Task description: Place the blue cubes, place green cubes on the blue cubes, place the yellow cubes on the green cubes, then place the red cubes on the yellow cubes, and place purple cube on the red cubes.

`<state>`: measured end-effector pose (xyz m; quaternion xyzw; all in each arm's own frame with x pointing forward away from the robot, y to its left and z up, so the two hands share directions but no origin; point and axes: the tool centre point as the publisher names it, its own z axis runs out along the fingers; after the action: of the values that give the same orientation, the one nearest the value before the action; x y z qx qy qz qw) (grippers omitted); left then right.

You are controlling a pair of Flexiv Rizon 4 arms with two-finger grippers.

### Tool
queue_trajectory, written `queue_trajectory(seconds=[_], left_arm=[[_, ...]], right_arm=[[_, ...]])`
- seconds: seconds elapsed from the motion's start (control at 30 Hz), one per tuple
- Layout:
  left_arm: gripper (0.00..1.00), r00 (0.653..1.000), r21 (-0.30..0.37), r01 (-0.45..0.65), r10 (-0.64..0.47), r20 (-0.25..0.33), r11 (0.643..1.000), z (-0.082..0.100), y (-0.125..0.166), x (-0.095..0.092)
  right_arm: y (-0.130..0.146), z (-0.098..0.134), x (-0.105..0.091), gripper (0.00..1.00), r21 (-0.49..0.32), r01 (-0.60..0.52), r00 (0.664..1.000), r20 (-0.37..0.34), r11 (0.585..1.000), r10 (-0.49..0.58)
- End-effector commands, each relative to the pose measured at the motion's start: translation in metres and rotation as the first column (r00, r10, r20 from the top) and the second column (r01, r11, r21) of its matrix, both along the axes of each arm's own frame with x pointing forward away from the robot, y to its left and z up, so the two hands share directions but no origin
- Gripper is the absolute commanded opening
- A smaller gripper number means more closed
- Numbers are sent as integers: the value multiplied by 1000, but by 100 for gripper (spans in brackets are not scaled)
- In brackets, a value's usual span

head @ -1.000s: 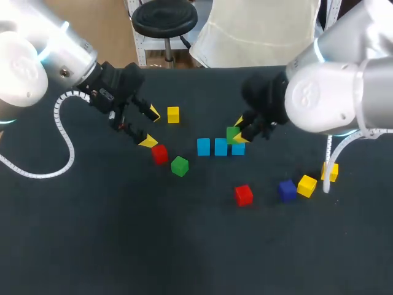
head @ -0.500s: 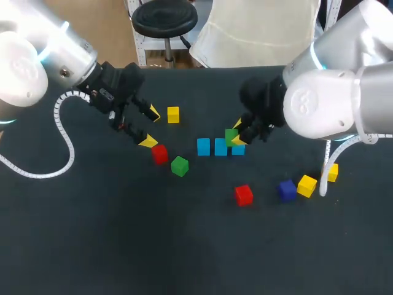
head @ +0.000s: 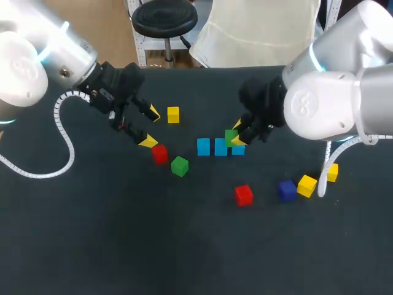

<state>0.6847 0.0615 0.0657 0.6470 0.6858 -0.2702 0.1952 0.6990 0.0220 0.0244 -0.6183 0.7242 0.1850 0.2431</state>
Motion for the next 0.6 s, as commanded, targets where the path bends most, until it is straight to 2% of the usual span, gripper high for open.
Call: queue_trajectory(seconds=[0.03,0.6], left_arm=[[100,1000,-3,2,-2,3,1000,-1,1,0],[100,1000,-3,2,-2,3,1000,-1,1,0]], right_arm=[[1,-1,2,0,2,-2,1000,-2,1000,2],[1,-3,4,2,8,-1,1000,-9,1000,1]])
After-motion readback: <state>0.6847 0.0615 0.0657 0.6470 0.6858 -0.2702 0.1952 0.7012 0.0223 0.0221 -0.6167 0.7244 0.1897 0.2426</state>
